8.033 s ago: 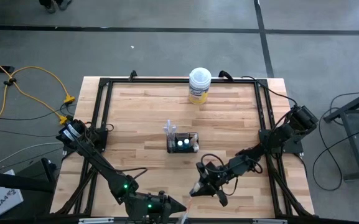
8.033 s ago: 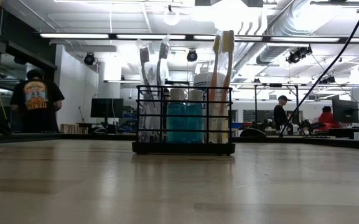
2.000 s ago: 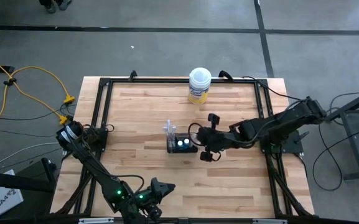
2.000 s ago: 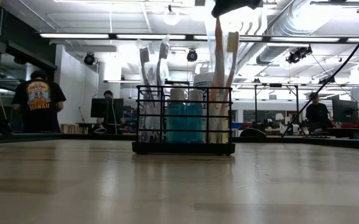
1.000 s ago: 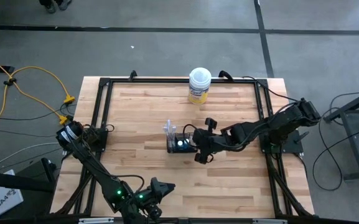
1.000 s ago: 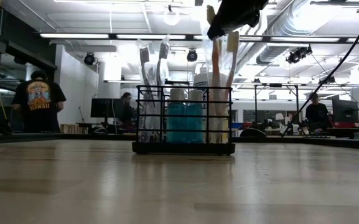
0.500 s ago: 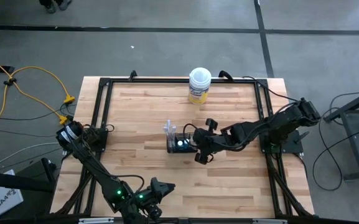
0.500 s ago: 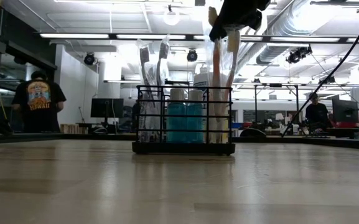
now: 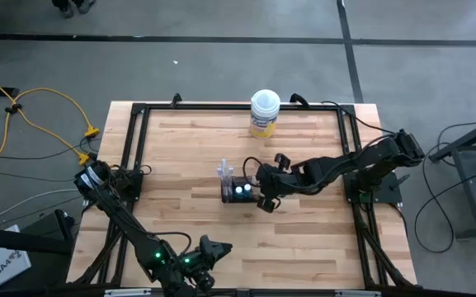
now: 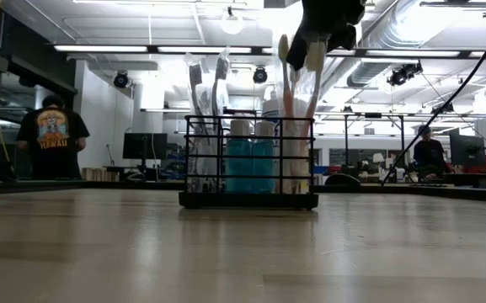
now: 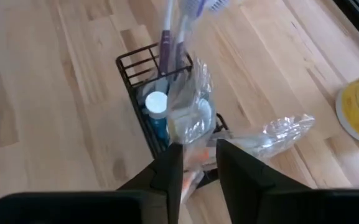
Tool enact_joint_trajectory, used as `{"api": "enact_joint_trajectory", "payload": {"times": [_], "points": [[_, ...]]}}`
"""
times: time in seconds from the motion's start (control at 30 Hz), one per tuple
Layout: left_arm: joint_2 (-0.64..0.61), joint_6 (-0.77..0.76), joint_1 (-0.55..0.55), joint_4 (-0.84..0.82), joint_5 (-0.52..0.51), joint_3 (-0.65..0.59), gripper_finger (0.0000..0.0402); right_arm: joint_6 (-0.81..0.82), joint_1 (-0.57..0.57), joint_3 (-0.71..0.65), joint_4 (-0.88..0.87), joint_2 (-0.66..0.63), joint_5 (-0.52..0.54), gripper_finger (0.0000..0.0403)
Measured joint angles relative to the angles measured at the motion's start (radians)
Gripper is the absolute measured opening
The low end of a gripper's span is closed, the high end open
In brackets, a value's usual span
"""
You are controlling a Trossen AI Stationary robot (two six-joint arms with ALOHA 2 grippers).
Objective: Pick & Place toothbrushing station
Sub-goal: Put the orange toothbrush into the wire organizer
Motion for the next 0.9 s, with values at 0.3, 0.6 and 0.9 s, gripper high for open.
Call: {"api": "enact_joint_trajectory", "payload": {"times": [0.3, 0.6, 0.9], "points": [[0.000, 0.001, 0.000, 0.000, 0.000, 0.000, 0.0122, -0.027, -0.010, 0.000, 0.049, 0.000, -0.044, 0.0106], [0.000, 0.001, 0.000, 0.000, 0.002, 0.000, 0.0122, -0.031, -0.010, 0.000, 0.049, -0.006, -0.065, 0.0112], [0.000, 0.001, 0.000, 0.000, 0.002, 0.000, 0.0122, -0.038, -0.017, 0.000, 0.031, -0.007, -0.092, 0.0141]]}}
